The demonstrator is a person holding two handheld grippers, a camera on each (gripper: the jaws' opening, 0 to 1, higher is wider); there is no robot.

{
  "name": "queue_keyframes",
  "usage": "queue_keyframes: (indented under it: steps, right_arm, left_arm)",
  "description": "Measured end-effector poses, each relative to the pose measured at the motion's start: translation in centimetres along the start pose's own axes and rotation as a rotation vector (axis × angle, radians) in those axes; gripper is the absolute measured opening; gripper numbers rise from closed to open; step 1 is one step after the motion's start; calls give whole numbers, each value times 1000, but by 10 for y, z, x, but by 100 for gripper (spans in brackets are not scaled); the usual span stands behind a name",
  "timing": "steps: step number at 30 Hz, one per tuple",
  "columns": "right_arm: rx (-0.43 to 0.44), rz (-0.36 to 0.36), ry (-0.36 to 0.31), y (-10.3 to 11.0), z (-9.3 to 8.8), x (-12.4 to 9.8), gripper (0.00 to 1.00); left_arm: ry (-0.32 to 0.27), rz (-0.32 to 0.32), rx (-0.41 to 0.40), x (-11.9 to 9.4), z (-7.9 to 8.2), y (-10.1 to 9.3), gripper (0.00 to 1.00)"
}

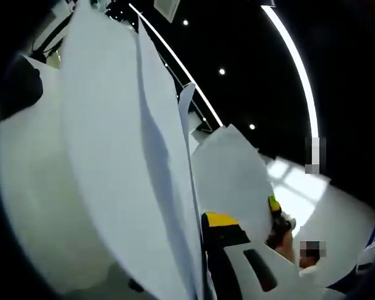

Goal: Organize the stack of printing papers by aligning and flattening the scattered papers on the table

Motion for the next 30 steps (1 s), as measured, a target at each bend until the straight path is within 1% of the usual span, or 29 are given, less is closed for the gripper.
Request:
queue_keyframes:
  steps: [2, 6, 11, 19, 23, 26, 27, 30]
  right_arm:
    - [0, 5, -10, 1, 2, 0, 0]
    - [22, 37, -34, 6, 8, 0, 0]
    - [11, 49, -41, 13, 14, 2, 0]
    - [12, 102, -55, 31, 20, 6, 0]
    - [22, 144, -62, 42, 23, 8, 0]
    - [24, 169, -65, 51, 22, 9, 0]
    - [27, 185, -65, 57, 22, 9, 0]
    - [22, 206, -63, 64, 22, 10, 0]
  left_arm:
    - [0, -1, 0, 0, 0, 0, 6]
    - [4, -4, 1, 0, 0, 1, 6]
    - [6, -1, 4, 1, 0, 1, 6]
    - [8, 2, 5, 1, 0, 2, 6]
    - [8, 4, 6, 1, 0, 2, 7]
    - [8, 5, 7, 2, 0, 2, 7]
    - [9, 5, 8, 2, 0, 2, 7]
    - [8, 7, 7, 2, 0, 2, 7]
Point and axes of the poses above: the point that each gripper's makers call its tool centre point, and the gripper's own axes: x roughly forward along the fingers, y roughly to its left, z roughly out of its top, the point moved 5 cm from there along -x, roughly backward along the fingers, and after that the axes turned 9 degrees about y, right-handed, at the moved point
